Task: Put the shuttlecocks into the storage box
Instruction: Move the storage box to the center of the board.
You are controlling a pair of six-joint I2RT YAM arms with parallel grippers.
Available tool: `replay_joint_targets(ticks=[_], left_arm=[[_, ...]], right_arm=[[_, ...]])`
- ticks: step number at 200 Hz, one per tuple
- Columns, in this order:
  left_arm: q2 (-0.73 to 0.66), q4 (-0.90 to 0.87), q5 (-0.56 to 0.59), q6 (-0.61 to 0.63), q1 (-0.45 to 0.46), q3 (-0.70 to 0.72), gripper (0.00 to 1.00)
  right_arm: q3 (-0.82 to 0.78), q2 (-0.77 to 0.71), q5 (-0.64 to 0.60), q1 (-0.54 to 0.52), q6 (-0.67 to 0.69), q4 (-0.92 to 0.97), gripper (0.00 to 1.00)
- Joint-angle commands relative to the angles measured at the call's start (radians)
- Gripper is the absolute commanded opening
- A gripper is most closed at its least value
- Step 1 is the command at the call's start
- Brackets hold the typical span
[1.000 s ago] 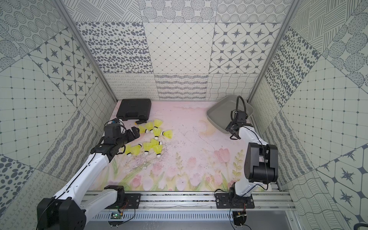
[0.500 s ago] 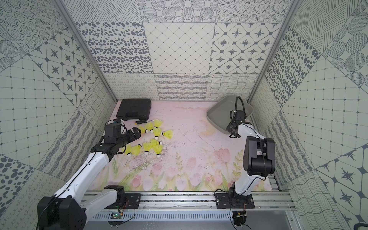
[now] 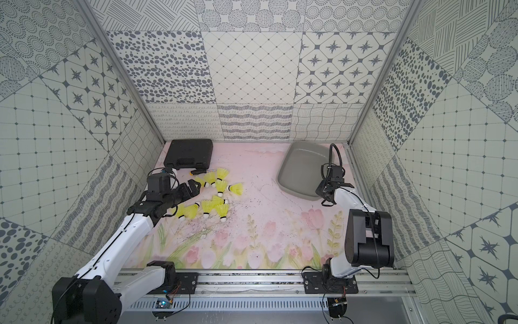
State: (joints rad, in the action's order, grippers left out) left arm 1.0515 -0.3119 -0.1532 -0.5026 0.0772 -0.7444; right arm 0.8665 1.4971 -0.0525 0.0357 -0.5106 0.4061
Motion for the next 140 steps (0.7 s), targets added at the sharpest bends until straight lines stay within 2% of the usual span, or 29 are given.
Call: replay_joint_targets(ticks=[1,89,140], left_arm=[[-0.008,-0.033,-0.077,-0.020,0.004,0.002,1.00],[-0.021,-0.097,-0.082,-0.012,0.071,-0.006,1.00],[-0.003,-0.127,-0.070,0.005,0.116,-0.037,0.98]], right_arm=[[-0.044,-0.058,0.015,-0.066,0.000,0.043,0.11],[-0.150,-0.232,-0.052,-0.353,-0.103,0.194,0.11],[-0.220,-0.311,-0.094,-0.493,-0.191,0.220,0.10]])
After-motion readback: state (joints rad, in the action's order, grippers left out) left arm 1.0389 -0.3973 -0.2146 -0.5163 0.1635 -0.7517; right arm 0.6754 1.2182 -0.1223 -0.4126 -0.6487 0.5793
